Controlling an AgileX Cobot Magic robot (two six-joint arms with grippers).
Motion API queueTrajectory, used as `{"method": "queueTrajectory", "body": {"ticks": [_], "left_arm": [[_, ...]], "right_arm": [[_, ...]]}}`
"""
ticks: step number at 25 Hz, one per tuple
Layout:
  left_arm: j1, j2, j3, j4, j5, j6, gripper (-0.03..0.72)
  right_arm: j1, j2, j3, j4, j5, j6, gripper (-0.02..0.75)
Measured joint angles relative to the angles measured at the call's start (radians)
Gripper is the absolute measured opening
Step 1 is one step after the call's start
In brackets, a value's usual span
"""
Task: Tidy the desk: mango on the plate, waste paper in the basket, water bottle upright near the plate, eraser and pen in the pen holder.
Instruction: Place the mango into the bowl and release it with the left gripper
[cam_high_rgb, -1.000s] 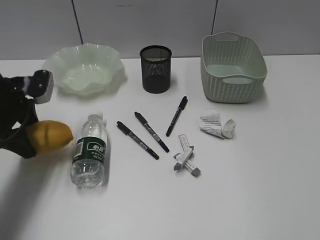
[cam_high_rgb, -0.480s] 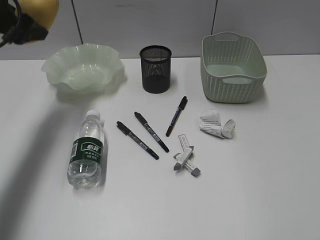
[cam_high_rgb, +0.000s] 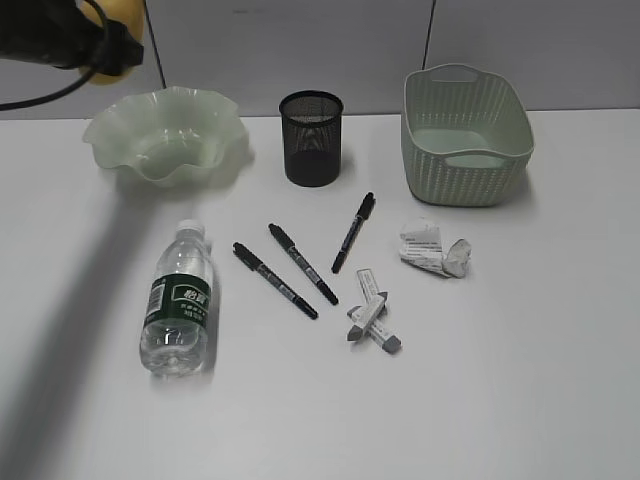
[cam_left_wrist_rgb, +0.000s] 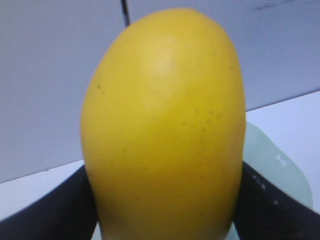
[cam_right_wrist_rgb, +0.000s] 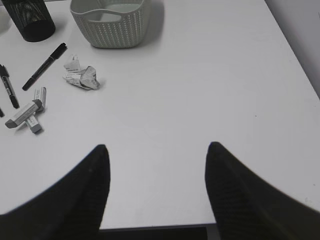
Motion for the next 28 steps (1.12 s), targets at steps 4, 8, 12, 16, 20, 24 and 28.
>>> {"method": "queueTrajectory", "body": {"ticks": [4, 8, 12, 16, 20, 24, 28], "left_arm": [[-0.046, 0.107, -0.079, -0.010, -0.009, 0.000, 0.565], [-0.075, 0.197, -0.114, -0.011, -0.047, 0.000, 0.565], [-0.078, 0.266, -0.125, -0.011, -0.057, 0.000, 0.565], [-0.078, 0.297, -0.126, -0.011, -0.061, -0.001, 0.594], [-0.078, 0.300, -0.140, -0.011, -0.063, -0.001, 0.605], [-0.078, 0.300, -0.168, -0.012, -0.062, -0.001, 0.605], [-0.078, 0.289, -0.177, -0.010, -0.008, -0.001, 0.605]], "right_arm": [[0.000, 0.000, 0.000, 0.000, 0.000, 0.000, 0.482], [0.000, 0.000, 0.000, 0.000, 0.000, 0.000, 0.482], [0.000, 0.000, 0.000, 0.000, 0.000, 0.000, 0.482], [0.000, 0.000, 0.000, 0.000, 0.000, 0.000, 0.482], [0.000, 0.000, 0.000, 0.000, 0.000, 0.000, 0.482], [0.000, 0.000, 0.000, 0.000, 0.000, 0.000, 0.482], [0.000, 0.000, 0.000, 0.000, 0.000, 0.000, 0.482]]}}
